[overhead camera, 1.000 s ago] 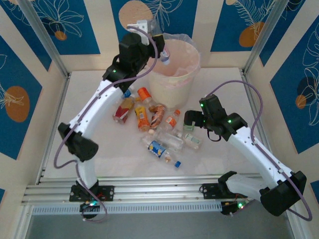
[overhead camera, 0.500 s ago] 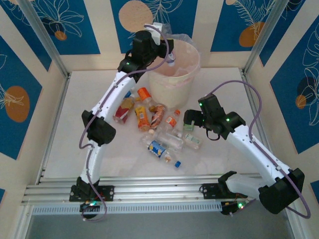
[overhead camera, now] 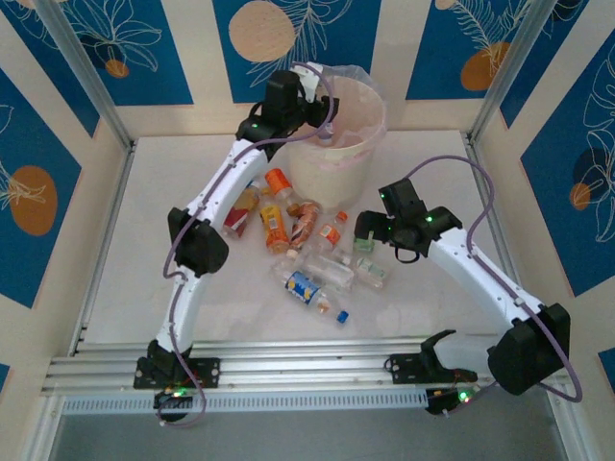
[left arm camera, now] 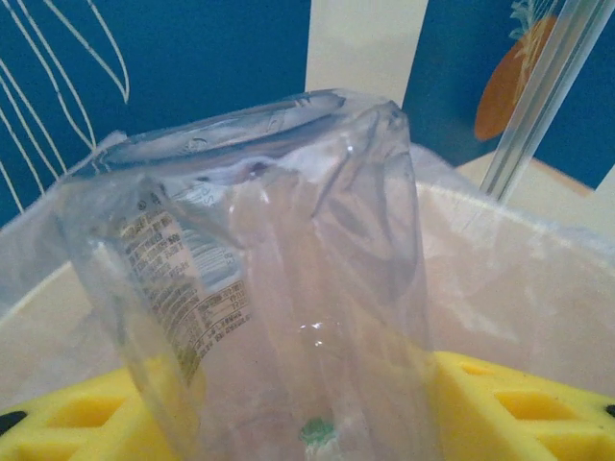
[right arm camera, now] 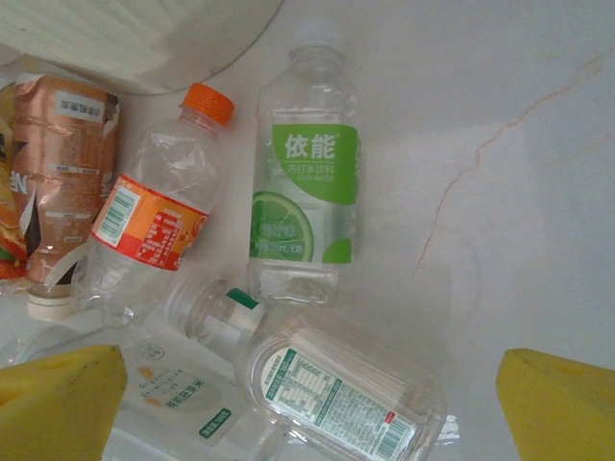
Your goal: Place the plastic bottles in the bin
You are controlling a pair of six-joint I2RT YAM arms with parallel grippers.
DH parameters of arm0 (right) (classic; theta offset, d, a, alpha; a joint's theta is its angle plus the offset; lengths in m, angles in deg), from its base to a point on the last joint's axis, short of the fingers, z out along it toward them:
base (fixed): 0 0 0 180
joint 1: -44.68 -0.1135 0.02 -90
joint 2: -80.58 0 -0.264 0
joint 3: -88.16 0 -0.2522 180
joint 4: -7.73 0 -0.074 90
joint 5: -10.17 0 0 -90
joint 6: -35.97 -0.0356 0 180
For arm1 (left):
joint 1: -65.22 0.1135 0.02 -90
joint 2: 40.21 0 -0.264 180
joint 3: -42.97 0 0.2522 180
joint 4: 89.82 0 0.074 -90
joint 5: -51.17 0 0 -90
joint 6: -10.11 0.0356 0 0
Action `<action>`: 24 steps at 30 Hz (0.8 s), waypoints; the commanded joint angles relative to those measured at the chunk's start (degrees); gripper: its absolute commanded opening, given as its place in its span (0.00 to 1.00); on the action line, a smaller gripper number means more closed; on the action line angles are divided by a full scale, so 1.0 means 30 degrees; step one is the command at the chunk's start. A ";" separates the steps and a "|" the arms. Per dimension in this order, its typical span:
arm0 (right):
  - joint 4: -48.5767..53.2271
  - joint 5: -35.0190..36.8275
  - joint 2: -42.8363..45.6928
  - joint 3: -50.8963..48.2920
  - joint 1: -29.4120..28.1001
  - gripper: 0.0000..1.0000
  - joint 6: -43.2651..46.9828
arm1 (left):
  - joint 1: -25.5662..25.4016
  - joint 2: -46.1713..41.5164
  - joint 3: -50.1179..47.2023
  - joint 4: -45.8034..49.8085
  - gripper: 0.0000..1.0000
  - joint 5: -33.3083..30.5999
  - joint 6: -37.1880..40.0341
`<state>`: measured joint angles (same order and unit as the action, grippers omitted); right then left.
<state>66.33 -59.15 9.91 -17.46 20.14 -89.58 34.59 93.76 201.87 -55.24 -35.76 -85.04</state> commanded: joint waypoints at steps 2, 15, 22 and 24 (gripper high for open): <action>0.0206 -0.1352 -0.0464 0.0302 0.0736 0.99 -0.0044 | 0.0360 0.0430 0.0669 0.0244 0.62 0.0266 0.0515; -0.1764 -0.3306 -0.2070 -0.0512 0.3120 0.98 -0.0315 | 0.0453 0.0578 0.0674 0.0213 0.78 0.0353 0.0339; -0.2660 -0.4105 -0.3797 -0.0194 0.3453 0.91 -0.0107 | 0.0455 -0.0104 0.0669 0.0304 0.89 0.0744 -0.0083; -0.2781 -0.4219 -0.4344 -0.0074 0.3419 0.90 -0.0046 | 0.0455 -0.0589 0.0700 0.0458 0.94 0.1014 -0.0322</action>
<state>59.05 -69.35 -1.28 -18.27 30.35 -89.98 35.22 95.38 201.93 -54.10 -34.76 -84.89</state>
